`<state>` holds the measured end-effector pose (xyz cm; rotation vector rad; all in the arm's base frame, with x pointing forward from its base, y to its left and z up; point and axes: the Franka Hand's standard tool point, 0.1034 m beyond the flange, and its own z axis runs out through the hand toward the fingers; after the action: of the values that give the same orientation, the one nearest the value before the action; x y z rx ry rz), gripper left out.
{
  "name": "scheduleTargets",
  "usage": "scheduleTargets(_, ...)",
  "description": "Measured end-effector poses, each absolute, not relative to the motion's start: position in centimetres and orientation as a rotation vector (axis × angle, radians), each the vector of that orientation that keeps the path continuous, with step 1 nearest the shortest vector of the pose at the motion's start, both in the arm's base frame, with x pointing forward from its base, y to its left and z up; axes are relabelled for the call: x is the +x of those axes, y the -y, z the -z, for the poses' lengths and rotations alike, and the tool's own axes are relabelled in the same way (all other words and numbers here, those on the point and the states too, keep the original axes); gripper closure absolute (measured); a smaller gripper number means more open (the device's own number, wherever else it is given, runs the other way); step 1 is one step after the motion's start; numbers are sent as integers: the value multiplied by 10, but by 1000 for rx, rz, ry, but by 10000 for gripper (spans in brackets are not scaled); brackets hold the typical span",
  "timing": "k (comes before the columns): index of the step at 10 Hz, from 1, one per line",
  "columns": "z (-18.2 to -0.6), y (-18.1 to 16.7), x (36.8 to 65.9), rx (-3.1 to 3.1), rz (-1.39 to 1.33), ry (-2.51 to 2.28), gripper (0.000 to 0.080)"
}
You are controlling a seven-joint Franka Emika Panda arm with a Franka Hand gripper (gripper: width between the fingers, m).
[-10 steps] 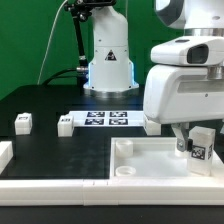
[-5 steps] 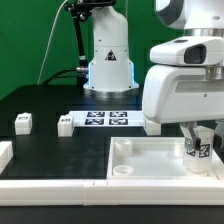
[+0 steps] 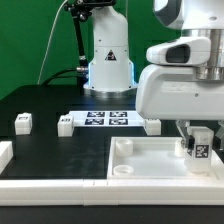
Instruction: Assemble one leg
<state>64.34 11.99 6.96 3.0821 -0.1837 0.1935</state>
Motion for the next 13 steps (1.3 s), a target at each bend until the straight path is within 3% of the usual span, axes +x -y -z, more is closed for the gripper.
scheduleTargets(9, -65, -107, 644, 2648, -134, 1709, 511)
scheduleTargets(12, -65, -109, 643, 2570, -117, 1831, 506)
scheduleTargets(13, -65, -109, 643, 2586, -117, 1809, 305)
